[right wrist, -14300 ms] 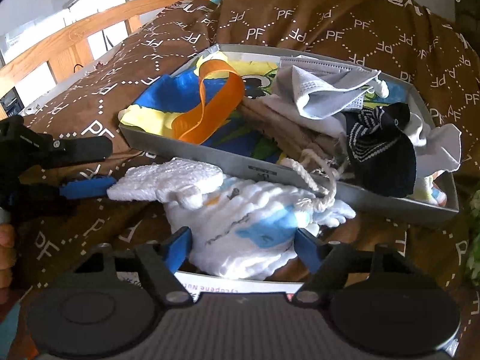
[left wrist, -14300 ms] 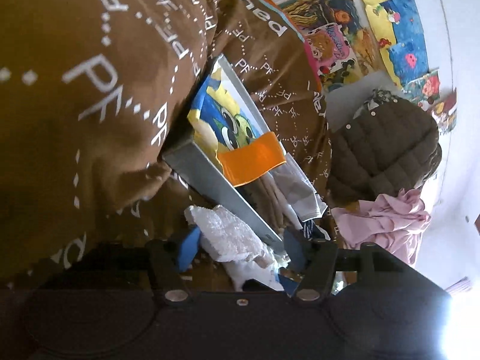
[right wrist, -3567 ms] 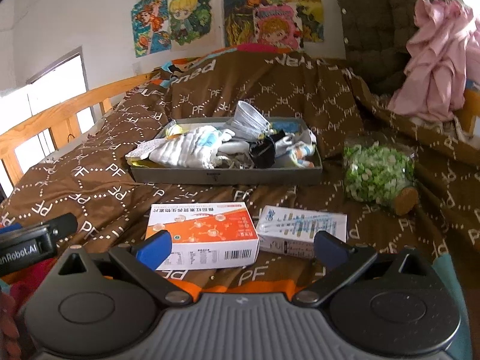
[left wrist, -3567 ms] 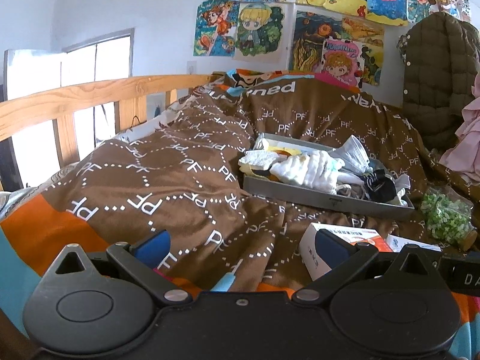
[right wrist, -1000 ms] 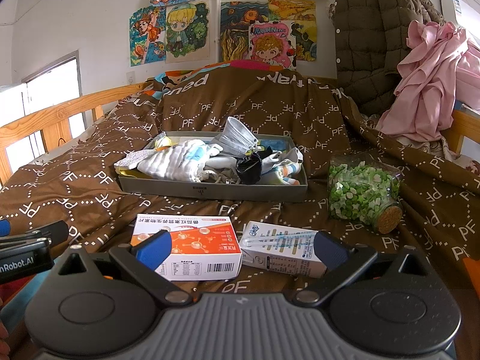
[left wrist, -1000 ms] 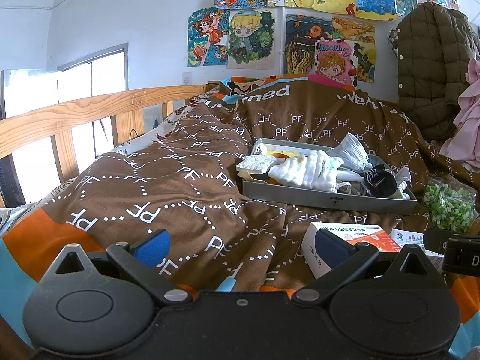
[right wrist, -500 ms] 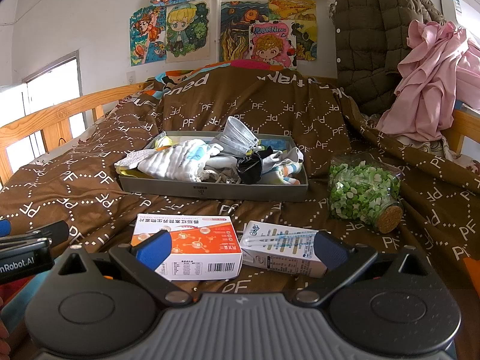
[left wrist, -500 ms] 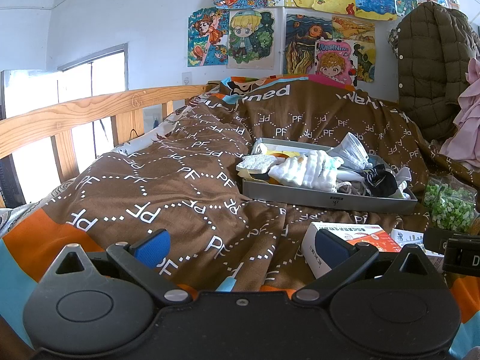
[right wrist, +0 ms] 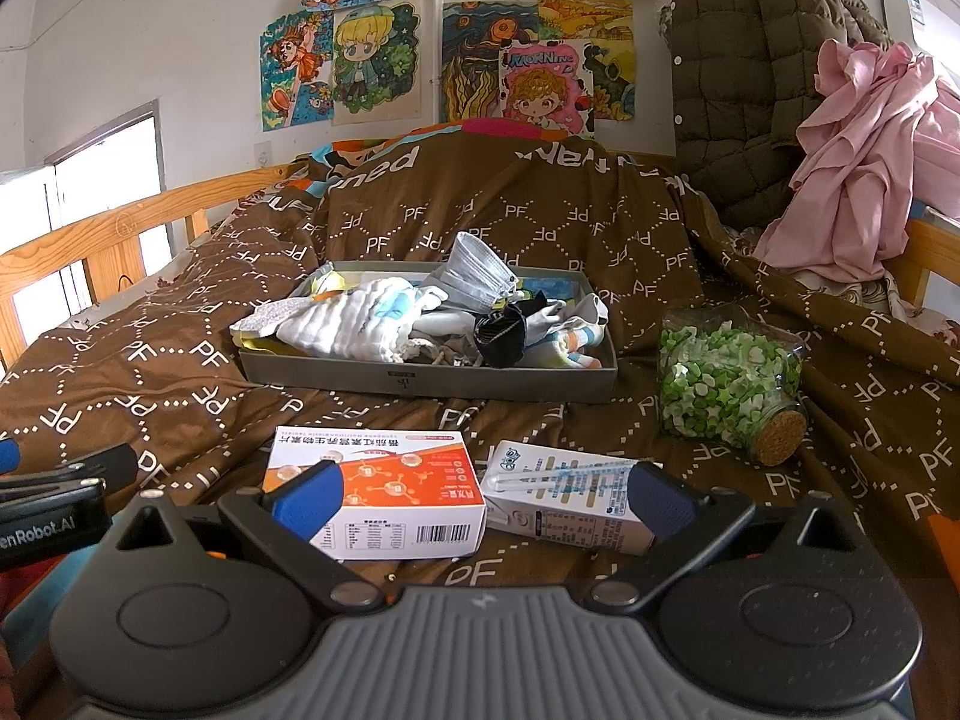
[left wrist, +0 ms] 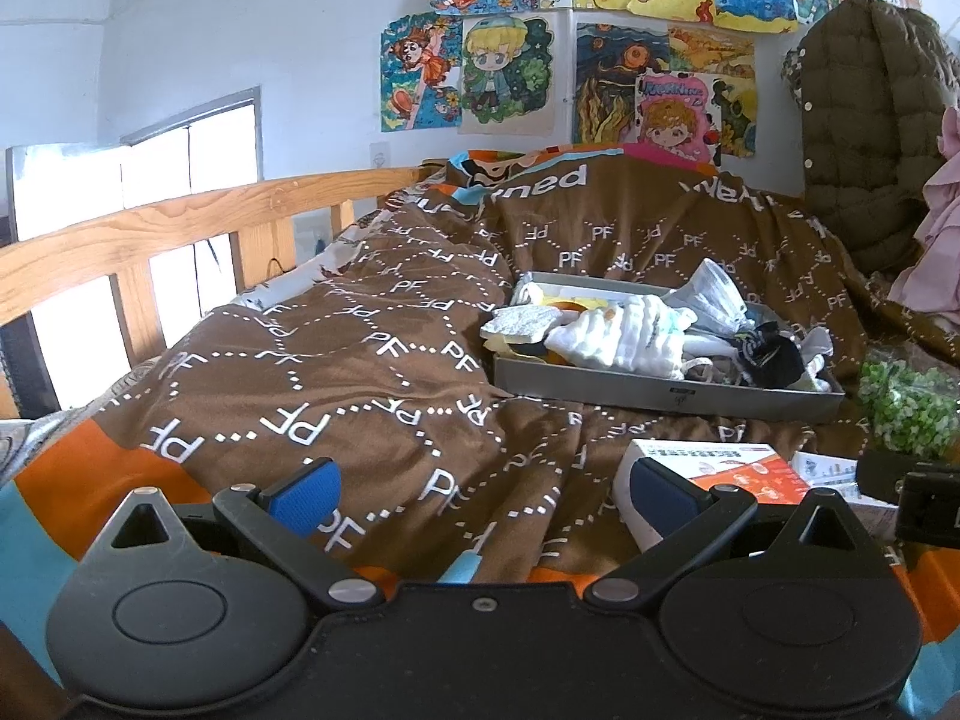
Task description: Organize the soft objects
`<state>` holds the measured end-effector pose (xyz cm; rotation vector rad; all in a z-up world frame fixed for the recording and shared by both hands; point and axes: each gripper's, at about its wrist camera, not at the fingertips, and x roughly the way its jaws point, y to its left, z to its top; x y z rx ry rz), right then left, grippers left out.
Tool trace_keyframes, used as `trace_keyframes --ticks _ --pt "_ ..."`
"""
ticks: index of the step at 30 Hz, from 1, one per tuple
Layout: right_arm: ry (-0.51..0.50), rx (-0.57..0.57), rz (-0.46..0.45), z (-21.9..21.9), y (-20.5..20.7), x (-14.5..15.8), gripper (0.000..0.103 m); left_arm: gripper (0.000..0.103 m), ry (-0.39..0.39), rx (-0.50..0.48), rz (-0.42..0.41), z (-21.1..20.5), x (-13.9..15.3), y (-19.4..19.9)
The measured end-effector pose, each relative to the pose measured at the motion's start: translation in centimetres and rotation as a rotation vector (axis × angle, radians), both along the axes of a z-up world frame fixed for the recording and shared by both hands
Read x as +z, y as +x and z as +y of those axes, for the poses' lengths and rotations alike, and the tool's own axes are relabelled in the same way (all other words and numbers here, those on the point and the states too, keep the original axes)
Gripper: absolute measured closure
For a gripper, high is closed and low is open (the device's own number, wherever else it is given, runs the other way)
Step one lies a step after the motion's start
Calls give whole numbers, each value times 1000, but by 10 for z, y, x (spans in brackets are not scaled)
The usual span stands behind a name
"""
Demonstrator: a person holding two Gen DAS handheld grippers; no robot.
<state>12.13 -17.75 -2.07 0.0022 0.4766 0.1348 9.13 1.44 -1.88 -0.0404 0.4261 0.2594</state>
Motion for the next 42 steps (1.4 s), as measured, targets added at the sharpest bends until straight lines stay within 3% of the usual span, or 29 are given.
trace_keyframes --ticks 42 --pt "-1 1 5 0 0 -1 0 1 13 -5 14 1 1 0"
